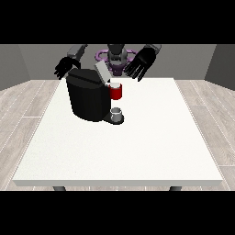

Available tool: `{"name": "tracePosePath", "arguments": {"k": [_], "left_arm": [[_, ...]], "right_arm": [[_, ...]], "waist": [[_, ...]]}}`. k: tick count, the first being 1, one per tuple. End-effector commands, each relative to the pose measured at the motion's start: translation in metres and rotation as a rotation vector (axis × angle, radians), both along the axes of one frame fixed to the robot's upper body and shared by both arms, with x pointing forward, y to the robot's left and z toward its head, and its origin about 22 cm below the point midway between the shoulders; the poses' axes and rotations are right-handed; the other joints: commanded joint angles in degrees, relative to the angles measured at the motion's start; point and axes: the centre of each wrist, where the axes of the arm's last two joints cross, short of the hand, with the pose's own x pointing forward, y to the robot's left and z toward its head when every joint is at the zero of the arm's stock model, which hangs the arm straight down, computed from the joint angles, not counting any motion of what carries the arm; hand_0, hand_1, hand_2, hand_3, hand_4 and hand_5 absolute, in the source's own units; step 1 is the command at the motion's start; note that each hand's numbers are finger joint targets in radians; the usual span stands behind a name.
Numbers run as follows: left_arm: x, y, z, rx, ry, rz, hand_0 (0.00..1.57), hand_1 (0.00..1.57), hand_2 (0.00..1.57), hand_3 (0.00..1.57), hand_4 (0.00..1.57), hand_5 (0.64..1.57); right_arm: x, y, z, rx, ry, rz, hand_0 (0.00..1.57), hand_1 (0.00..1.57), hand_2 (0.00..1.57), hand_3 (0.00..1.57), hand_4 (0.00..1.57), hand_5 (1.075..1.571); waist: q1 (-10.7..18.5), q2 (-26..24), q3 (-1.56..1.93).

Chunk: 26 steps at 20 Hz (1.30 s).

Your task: Insert the coffee pod into the coffee machine and close the lid

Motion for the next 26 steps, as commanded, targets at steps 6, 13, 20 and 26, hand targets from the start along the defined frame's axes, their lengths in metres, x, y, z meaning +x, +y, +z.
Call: {"name": "tracePosePath", "arguments": {"k": [6, 13, 20, 26], "left_arm": [[-0.021, 0.003, -0.095, -0.614, 0.128, 0.048, 0.0, 0.0, 0.0, 0.0, 0.26, 1.571], [-0.058, -0.02, -0.173, -0.756, 0.249, 0.057, 0.0, 0.0, 0.0, 0.0, 0.0, 1.571], [-0.084, 0.009, -0.199, -0.877, 0.268, 0.101, 0.0, 0.0, 0.0, 0.0, 0.0, 1.571], [-0.102, -0.02, -0.22, -1.002, 0.307, 0.055, 0.0, 0.0, 0.0, 0.0, 0.06, 1.571]], "right_arm": [[-0.026, -0.017, -0.018, -0.003, 0.057, -0.03, 0.0, 0.0, 0.0, 0.0, 0.49, 1.571], [-0.022, -0.031, 0.002, -0.041, 0.069, 0.065, 0.0, 0.0, 0.0, 0.0, 0.29, 1.571], [-0.013, -0.047, 0.033, -0.063, -0.023, 0.133, 0.0, 0.0, 0.0, 0.0, 0.0, 1.571], [0.002, -0.019, 0.042, -0.132, 0.006, 0.204, 0.0, 0.0, 0.0, 0.0, 0.0, 1.571]], "waist": [[5.46, -10.23, -0.17], [11.29, -18.2, -0.03], [14.89, -17.77, 0.0], [18.86, -17.77, -0.01]]}}
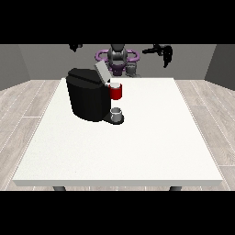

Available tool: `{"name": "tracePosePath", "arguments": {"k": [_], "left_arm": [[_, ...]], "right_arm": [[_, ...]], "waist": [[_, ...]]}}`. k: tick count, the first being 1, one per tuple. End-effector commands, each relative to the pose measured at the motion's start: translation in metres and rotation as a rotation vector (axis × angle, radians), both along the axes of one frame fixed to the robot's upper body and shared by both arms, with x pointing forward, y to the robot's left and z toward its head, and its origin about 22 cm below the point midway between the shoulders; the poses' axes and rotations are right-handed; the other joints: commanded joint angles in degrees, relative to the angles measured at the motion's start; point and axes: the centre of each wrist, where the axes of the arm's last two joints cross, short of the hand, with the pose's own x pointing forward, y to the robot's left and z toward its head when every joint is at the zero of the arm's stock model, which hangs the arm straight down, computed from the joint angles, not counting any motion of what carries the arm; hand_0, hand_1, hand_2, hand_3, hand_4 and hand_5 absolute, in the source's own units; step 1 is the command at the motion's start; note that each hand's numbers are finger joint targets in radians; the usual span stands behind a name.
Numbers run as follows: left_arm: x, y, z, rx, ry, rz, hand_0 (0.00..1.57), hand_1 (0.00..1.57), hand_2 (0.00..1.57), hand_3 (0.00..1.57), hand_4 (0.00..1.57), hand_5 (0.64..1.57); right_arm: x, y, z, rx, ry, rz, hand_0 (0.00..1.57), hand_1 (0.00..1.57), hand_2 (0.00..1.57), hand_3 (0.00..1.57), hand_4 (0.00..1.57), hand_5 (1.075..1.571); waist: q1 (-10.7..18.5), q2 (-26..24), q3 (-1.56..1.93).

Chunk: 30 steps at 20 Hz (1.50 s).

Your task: Insert the coffee pod into the coffee machine and close the lid

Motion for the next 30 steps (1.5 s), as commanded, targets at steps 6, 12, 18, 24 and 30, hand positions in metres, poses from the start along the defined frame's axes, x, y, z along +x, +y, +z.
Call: {"name": "tracePosePath", "arguments": {"k": [6, 12, 18, 24, 30], "left_arm": [[-0.033, -0.013, -0.015, -0.076, -0.028, -0.003, 0.0, 0.0, 0.0, 0.0, 0.0, 1.571], [-0.042, -0.02, 0.002, -0.112, 0.015, -0.046, 0.0, 0.0, 0.0, 0.0, 0.0, 1.571], [-0.05, 0.0, 0.013, -0.14, -0.077, 0.051, 0.0, 0.0, 0.0, 0.0, 0.0, 1.571], [-0.051, 0.014, 0.043, -0.092, -0.082, 0.046, 0.0, 0.0, 0.0, 0.0, 0.0, 1.571], [-0.057, 0.012, 0.041, -0.071, -0.143, 0.078, 0.0, 0.0, 0.0, 0.0, 0.0, 1.571]], "right_arm": [[0.016, -0.011, 0.011, -0.049, -0.032, 0.061, 0.0, 0.0, 0.0, 0.0, 0.0, 1.571], [0.029, -0.001, -0.002, -0.014, 0.045, 0.039, 0.0, 0.0, 0.0, 0.0, 0.0, 1.571], [0.047, 0.027, 0.012, 0.011, -0.03, 0.098, 0.0, 0.0, 0.0, 0.0, 0.0, 1.571], [0.07, 0.02, 0.022, -0.021, -0.031, 0.088, 0.0, 0.0, 0.0, 0.0, 0.0, 1.571], [0.082, 0.026, 0.025, -0.055, -0.07, 0.139, 0.0, 0.0, 0.0, 0.0, 0.0, 1.571]], "waist": [[4.13, 2.56, 0.02], [5.99, 3.02, 0.03], [2.83, 9.36, 0.01], [3.32, 11.24, 0.01], [2.0, 14.51, 0.01]]}}
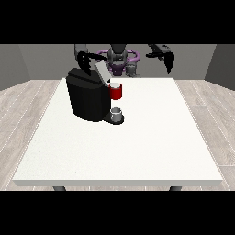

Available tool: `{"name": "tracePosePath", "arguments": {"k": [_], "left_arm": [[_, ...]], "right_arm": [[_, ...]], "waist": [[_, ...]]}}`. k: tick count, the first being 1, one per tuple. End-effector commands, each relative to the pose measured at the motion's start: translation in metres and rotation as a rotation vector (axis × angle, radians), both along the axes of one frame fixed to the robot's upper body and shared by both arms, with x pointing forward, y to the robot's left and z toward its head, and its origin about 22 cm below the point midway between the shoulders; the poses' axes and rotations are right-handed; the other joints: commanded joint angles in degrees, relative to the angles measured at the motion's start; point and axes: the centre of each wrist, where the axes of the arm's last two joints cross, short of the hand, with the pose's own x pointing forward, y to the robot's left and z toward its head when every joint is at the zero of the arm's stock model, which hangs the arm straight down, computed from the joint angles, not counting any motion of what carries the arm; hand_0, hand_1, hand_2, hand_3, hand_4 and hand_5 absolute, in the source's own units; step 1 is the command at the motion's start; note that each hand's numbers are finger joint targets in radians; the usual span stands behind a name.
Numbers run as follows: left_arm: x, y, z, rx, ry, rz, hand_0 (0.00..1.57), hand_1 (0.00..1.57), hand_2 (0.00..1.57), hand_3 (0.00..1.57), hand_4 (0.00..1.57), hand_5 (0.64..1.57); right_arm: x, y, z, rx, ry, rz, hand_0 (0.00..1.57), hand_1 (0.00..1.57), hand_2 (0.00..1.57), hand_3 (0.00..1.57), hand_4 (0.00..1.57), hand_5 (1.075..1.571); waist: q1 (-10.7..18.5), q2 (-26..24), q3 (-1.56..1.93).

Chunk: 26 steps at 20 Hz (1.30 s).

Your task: Insert the coffee pod into the coffee machine and close the lid

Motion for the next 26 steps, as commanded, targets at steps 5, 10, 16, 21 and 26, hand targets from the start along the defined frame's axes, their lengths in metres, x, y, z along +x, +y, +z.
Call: {"name": "tracePosePath", "arguments": {"k": [5, 10, 16, 21, 26], "left_arm": [[-0.017, 0.003, 0.01, -0.006, -0.005, 0.027, 0.0, 0.0, 0.0, 0.0, 0.0, 1.571], [-0.017, -0.002, 0.013, 0.001, -0.04, 0.027, 0.0, 0.0, 0.0, 0.0, 0.12, 1.571], [-0.018, 0.0, 0.017, 0.018, -0.054, 0.017, 0.0, 0.0, 0.0, 0.0, 0.0, 1.571], [-0.01, 0.023, 0.009, 0.03, -0.034, 0.063, 0.0, 0.0, 0.0, 0.0, 0.0, 1.571], [-0.017, 0.03, 0.0, 0.009, -0.047, 0.082, 0.0, 0.0, 0.0, 0.0, 0.02, 1.571]], "right_arm": [[0.006, 0.002, -0.014, -0.029, 0.018, 0.029, 0.0, 0.0, 0.0, 0.0, 0.0, 1.571], [0.022, 0.004, 0.007, -0.043, 0.002, 0.047, 0.0, 0.0, 0.0, 0.0, 0.0, 1.571], [0.025, 0.026, 0.002, -0.042, -0.046, 0.04, 0.0, 0.0, 0.0, 0.0, 0.0, 1.571], [0.036, 0.046, 0.041, -0.067, -0.047, 0.113, 0.0, 0.0, 0.0, 0.0, 0.0, 1.571], [0.038, 0.057, 0.037, -0.089, -0.079, 0.107, 0.0, 0.0, 0.0, 0.0, 0.21, 1.571]], "waist": [[-0.72, 0.47, 0.03], [-0.16, 1.99, 0.03], [1.62, 3.47, 0.03], [-1.26, 3.39, 0.0], [-0.12, 4.07, 0.01]]}}
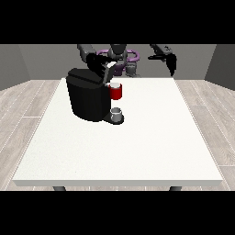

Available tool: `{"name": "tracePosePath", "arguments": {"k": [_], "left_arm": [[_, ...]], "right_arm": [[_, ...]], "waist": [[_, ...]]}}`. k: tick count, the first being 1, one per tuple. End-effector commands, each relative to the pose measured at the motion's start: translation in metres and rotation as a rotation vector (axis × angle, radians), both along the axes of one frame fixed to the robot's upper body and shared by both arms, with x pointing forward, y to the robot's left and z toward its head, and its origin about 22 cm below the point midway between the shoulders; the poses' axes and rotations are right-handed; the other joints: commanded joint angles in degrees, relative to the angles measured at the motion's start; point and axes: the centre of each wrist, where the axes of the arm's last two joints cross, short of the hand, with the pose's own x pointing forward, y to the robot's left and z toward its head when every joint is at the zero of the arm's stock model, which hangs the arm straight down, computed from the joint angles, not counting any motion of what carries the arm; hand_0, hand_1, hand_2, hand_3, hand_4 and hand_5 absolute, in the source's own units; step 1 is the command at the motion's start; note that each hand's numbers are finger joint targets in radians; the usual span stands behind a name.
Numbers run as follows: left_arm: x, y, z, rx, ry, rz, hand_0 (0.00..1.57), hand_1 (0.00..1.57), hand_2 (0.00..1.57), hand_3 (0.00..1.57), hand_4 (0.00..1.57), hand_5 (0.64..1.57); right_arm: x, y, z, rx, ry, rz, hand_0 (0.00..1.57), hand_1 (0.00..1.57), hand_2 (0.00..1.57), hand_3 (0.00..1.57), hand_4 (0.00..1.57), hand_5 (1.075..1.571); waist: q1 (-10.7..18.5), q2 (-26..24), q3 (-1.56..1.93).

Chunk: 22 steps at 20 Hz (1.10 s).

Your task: Insert the coffee pod into the coffee machine and close the lid

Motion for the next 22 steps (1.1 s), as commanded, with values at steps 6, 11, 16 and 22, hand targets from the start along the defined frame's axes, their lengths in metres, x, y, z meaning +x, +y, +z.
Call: {"name": "tracePosePath", "arguments": {"k": [6, 11, 16, 22], "left_arm": [[-0.001, -0.019, -0.009, -0.002, -0.026, 0.001, 0.0, 0.0, 0.0, 0.0, 0.15, 1.571], [0.006, 0.004, -0.006, -0.003, -0.021, 0.01, 0.0, 0.0, 0.0, 0.0, 0.17, 1.571], [0.002, 0.006, -0.01, -0.001, -0.02, -0.017, 0.0, 0.0, 0.0, 0.0, 0.12, 1.571], [-0.019, -0.006, -0.04, -0.03, 0.023, 0.033, 0.0, 0.0, 0.0, 0.0, 0.14, 1.571]], "right_arm": [[0.016, 0.012, 0.036, -0.109, -0.075, 0.029, 0.0, 0.0, 0.0, 0.0, 0.12, 1.571], [0.013, 0.041, 0.032, -0.106, -0.09, 0.061, 0.0, 0.0, 0.0, 0.0, 0.14, 1.571], [0.006, 0.061, 0.029, -0.088, -0.1, 0.125, 0.0, 0.0, 0.0, 0.0, 0.03, 1.571], [-0.03, 0.065, -0.022, 0.077, -0.05, 0.227, 0.0, 0.0, 0.0, 0.0, 0.28, 1.571]], "waist": [[1.34, 1.3, 0.05], [0.13, 1.38, 0.04], [-0.92, -1.3, 0.04], [-3.92, -7.28, 0.05]]}}
